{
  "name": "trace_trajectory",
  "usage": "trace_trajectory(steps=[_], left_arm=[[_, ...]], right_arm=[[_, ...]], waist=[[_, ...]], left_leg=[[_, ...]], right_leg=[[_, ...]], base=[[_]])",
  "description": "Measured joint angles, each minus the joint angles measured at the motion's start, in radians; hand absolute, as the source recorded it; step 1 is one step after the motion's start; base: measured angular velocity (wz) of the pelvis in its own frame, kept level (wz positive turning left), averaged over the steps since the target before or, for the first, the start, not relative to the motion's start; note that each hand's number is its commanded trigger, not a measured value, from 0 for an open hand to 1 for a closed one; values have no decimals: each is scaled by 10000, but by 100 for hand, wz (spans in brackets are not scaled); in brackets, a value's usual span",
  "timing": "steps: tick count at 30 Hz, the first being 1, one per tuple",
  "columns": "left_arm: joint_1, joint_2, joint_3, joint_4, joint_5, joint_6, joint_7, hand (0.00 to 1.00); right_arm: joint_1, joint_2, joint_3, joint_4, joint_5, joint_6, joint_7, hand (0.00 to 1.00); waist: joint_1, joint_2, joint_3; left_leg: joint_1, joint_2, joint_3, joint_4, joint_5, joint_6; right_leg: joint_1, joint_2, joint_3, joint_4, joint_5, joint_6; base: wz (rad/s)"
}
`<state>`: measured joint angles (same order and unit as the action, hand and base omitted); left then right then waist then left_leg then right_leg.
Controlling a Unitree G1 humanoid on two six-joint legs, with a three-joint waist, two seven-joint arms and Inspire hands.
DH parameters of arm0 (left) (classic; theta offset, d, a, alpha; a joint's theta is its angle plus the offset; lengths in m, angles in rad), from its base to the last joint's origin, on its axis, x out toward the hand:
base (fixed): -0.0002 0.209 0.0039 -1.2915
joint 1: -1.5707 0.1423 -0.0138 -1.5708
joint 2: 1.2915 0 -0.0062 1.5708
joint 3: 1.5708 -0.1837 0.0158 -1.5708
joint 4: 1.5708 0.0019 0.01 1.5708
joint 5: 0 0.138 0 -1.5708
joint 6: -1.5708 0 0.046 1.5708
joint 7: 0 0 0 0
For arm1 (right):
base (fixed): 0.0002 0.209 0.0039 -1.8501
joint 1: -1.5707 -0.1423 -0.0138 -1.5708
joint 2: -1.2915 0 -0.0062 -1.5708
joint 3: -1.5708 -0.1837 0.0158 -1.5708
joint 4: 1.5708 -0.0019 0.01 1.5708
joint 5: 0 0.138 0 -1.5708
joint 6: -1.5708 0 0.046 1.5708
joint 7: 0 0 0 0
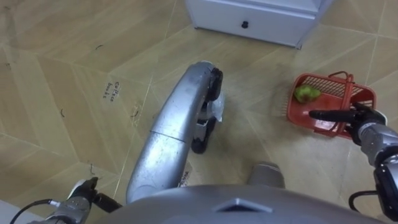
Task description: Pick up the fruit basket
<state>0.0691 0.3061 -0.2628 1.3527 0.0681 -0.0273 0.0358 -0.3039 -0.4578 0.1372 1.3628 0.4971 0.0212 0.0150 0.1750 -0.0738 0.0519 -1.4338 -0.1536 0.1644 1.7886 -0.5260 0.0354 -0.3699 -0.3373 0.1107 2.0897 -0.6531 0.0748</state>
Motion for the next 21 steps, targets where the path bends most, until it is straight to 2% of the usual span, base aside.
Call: trace_trajectory(steps=[2,3,4,6,21], left_arm=[[-1,0,1,0,-17,0,-2,0],[-1,0,1,0,-42,0,-3,0],[-1,0,2,0,-195,1,-5,0],[0,0,1,4,-340,1,-17,0],[-1,0,-138,6,-369,3,-70,0]], right_arm=[[-23,0,-6,-11,0,0,23,0],[-33,0,-6,-11,-1,0,25,9],[-57,0,-7,-11,-1,0,32,62],[-116,0,-6,-10,-1,0,59,100],[-258,-2,93,-3,-1,16,114,100]], waist=[[4,-5,2],[4,-5,2],[3,-7,3],[3,-16,9],[7,15,7]], left_leg=[[-8,0,6,1,1,2],[-8,0,7,0,2,3],[-8,0,7,0,2,4],[-9,0,8,0,2,4],[-14,2,8,2,2,4]], right_leg=[[-4,-3,1,1,0,0],[-5,-4,1,1,0,0],[-5,-6,1,1,0,0],[-6,-5,3,1,0,0],[-11,-2,7,1,0,0]], base=[[0],[0],[0],[0],[0]])
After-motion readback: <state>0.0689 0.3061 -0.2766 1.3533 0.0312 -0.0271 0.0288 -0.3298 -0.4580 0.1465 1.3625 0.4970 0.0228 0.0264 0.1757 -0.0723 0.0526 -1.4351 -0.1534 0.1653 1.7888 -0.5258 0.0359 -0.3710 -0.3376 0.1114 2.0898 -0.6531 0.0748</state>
